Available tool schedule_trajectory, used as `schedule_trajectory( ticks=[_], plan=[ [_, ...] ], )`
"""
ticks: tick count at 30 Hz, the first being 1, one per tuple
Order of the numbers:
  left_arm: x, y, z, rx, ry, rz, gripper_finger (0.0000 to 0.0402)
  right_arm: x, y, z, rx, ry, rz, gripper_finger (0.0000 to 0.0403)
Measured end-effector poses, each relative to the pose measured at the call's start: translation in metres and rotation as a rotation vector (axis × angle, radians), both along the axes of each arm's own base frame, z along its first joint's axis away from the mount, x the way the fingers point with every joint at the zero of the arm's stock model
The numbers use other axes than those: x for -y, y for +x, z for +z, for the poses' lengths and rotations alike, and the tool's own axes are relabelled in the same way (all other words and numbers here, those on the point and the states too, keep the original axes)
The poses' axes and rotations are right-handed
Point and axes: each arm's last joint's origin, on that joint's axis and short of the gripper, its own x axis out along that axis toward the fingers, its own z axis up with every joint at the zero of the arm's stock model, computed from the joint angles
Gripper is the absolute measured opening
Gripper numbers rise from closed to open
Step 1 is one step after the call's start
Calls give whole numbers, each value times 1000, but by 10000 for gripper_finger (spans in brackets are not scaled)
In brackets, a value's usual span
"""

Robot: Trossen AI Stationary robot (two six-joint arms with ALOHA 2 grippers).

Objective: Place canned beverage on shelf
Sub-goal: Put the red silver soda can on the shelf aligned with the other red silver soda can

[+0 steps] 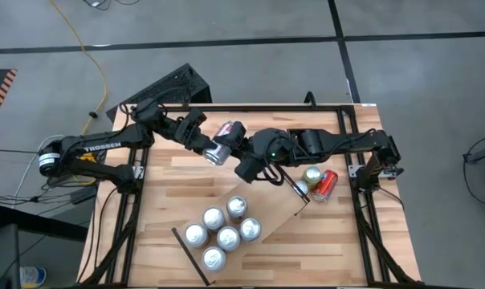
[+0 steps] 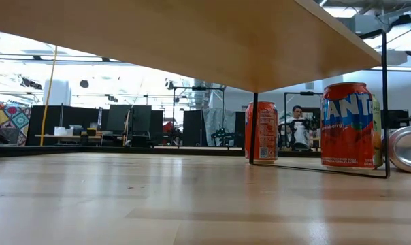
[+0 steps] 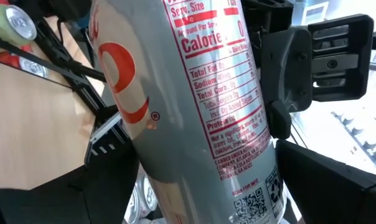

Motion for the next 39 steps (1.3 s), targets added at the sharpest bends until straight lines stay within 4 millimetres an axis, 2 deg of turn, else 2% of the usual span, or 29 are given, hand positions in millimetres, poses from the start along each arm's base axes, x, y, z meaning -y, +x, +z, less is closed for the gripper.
schedule_trajectory(
  ticks=[11, 20, 39],
  plan=[
    [7, 2, 0, -10, -33, -28, 351, 10, 1, 0, -4, 25, 27, 235],
    [5, 2, 1, -10, -50, 18, 351, 13, 1, -1, -9, 28, 24, 235],
    [4, 3, -2, -39, -86, 38, 350, 35, 4, -7, -29, 66, 17, 235]
  ],
)
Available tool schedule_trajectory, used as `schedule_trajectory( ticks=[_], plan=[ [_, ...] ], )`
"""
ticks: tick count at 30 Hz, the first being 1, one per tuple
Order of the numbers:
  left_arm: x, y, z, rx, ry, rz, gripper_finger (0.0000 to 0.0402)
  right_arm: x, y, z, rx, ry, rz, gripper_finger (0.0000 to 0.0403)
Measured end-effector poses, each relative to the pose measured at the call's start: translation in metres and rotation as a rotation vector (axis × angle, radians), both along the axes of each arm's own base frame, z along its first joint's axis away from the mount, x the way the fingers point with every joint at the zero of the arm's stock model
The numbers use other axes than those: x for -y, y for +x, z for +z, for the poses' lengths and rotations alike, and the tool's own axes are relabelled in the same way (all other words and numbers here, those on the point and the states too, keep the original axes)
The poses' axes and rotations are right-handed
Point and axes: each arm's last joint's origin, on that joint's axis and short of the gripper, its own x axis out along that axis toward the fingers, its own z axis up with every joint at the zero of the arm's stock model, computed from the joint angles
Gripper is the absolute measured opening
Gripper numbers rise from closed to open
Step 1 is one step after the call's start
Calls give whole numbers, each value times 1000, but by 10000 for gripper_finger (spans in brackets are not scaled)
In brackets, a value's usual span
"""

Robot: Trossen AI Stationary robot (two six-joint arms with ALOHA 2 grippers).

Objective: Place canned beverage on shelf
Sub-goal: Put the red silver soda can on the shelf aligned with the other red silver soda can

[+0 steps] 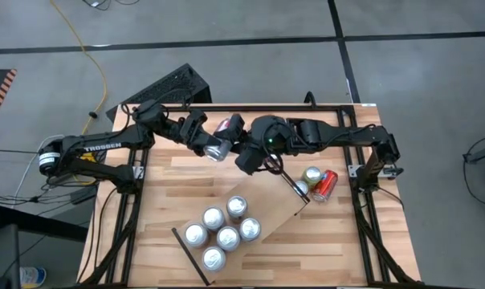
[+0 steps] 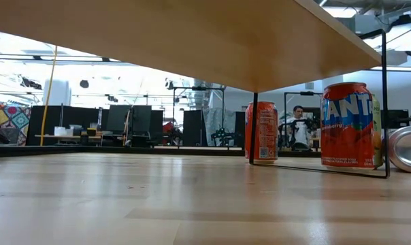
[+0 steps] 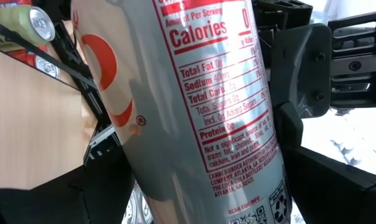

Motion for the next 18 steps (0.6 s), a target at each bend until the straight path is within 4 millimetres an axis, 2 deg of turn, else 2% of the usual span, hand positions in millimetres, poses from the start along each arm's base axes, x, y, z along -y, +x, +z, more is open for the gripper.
schedule_trajectory(
  ticks=[4, 13, 18],
  plan=[
    [0, 0, 0, -3, 0, -1, 342, 1, 0, 0, 8, 19, -10, 242],
    [0, 0, 0, 8, 30, -4, 334, 1, 1, -1, 20, 52, -25, 302],
    [1, 0, 1, 19, 41, -11, 332, 1, 1, -1, 47, 107, -71, 321]
  ],
)
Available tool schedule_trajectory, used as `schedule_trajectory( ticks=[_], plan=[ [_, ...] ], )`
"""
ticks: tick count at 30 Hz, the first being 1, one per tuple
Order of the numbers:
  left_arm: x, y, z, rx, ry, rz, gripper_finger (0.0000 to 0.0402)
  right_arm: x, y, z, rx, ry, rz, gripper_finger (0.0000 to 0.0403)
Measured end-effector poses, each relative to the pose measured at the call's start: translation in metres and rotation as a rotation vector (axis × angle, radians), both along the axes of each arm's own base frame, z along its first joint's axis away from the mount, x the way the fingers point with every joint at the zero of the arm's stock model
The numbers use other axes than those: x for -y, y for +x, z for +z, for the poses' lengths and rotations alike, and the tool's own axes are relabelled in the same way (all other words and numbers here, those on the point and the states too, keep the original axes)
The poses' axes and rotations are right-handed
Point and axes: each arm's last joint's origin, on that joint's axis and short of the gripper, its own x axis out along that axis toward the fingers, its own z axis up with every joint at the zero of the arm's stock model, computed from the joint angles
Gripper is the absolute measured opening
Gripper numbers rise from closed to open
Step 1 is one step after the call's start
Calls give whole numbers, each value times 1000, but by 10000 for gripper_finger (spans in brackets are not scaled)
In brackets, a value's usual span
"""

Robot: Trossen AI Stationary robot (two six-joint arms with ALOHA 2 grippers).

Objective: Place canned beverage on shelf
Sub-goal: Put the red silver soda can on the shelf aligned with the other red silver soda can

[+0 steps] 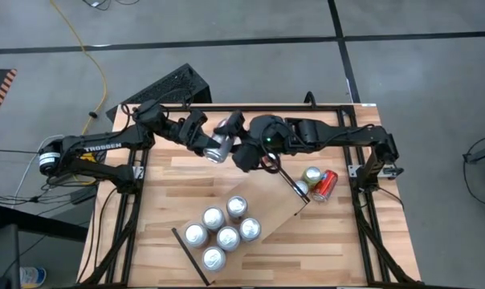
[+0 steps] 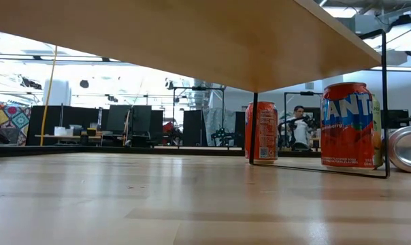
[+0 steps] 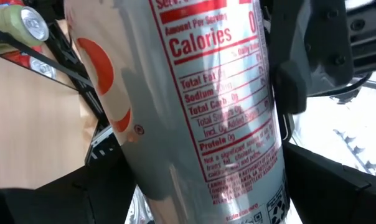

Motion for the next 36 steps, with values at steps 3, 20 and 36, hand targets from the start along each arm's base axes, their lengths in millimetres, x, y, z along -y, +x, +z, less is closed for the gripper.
schedule_trajectory(
  ticks=[3, 20, 36],
  plan=[
    [0, 0, 1, 5, 2, -3, 332, 1, 0, 0, 0, -4, -13, 327],
    [4, -4, 8, 109, 133, -44, 332, 9, -22, 4, 24, 177, -282, 331],
    [-11, -4, -7, 124, 450, 24, 332, 42, -103, 56, 188, 1164, -311, 331]
  ],
)
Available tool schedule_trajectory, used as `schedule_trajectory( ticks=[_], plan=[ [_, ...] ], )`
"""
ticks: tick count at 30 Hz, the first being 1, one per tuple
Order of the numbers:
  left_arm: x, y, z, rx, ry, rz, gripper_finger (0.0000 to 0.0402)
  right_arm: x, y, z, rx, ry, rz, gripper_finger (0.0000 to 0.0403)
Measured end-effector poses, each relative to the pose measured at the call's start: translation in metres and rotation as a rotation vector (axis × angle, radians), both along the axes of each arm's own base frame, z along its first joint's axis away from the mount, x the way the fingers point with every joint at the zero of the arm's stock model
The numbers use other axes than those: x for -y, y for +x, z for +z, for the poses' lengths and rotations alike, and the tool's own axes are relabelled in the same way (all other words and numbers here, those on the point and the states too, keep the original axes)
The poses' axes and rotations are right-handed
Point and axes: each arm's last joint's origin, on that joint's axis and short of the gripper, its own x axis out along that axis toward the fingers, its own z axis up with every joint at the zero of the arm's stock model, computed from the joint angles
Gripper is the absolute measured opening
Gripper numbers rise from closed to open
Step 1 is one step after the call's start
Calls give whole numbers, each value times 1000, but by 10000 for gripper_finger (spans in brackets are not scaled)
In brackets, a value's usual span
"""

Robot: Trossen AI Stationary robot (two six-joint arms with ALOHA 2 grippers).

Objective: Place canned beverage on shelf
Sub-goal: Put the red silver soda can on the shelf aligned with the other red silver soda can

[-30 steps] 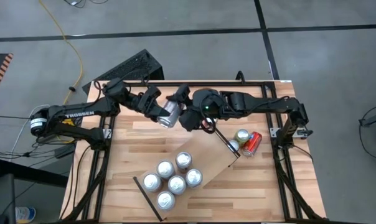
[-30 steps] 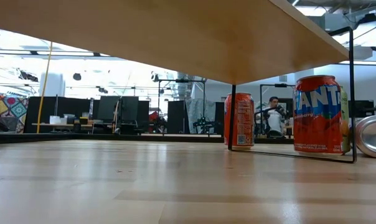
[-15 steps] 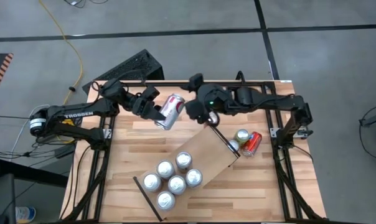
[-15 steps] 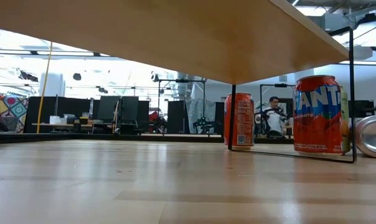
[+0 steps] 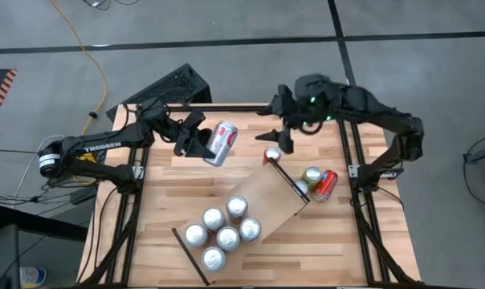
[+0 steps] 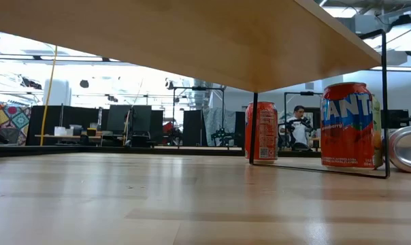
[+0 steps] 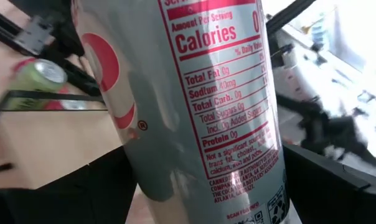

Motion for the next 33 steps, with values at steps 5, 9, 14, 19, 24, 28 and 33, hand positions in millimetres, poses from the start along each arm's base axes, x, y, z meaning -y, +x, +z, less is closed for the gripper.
schedule_trajectory(
  ticks=[5, 9, 14, 19, 24, 28, 33],
  plan=[
    [1, -2, 27, 182, 241, 29, 332, 7, -2, 19, 179, 62, 85, 331],
    [2, -4, 52, 203, 410, 59, 332, 10, -2, 27, 261, 62, 154, 331],
    [5, -8, 92, 326, 591, -44, 332, 15, -2, 33, 331, 63, 229, 331],
    [10, -5, 118, 521, 711, -198, 332, 8, 2, 50, 515, 59, 400, 331],
    [7, 5, 127, 609, 779, -279, 332, -1, 1, 69, 703, -13, 447, 331],
    [-3, 21, 119, 583, 748, -362, 332, -10, 1, 72, 736, -55, 410, 331],
    [-25, 49, 94, 454, 628, -457, 332, -10, -1, 57, 493, -106, 282, 331]
  ],
)
